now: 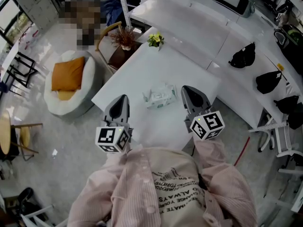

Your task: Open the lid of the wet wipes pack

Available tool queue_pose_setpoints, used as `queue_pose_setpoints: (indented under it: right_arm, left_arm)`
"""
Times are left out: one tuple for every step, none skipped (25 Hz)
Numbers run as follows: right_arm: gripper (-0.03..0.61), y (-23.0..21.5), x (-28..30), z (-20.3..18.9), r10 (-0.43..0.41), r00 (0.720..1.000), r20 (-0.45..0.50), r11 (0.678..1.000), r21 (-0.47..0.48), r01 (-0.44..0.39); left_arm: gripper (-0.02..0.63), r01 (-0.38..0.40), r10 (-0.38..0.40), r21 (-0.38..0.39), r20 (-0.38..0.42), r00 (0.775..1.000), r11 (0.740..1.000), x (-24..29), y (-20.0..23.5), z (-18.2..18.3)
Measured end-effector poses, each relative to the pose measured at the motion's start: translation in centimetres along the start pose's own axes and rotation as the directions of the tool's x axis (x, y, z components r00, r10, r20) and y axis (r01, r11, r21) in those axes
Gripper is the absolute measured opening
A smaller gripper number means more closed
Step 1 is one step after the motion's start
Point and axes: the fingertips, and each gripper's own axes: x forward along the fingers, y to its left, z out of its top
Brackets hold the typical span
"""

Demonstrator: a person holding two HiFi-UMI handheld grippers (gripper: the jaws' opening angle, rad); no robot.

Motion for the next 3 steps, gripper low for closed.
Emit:
queue_pose_setpoints:
  right_arm:
    - [-0.002,-0.01,-0.03,-0.09,-0.001,1.0,-0.001,1.0,0.0,0.001]
    - [-0.002,-0.02,-0.05,-0.18,-0.001,1.0,-0.002,1.0,0.0,0.001]
    - [-0.002,-0.03,-0.07,-0.25,-0.002,1.0,-0.002,1.0,0.0,0.002]
  left_arm:
    - [0.0,0.0,0.0,0.0,-0.001,1.0,1.0,0.0,-0.01,-0.07]
    - [0.0,0.001,-0.001,0.0,-0.002,1.0,1.0,0.01,-0.01,-0.14]
    - [-0.001,0.001,-0.001,0.0,-0.002,1.0,1.0,0.02,-0.02,-0.21]
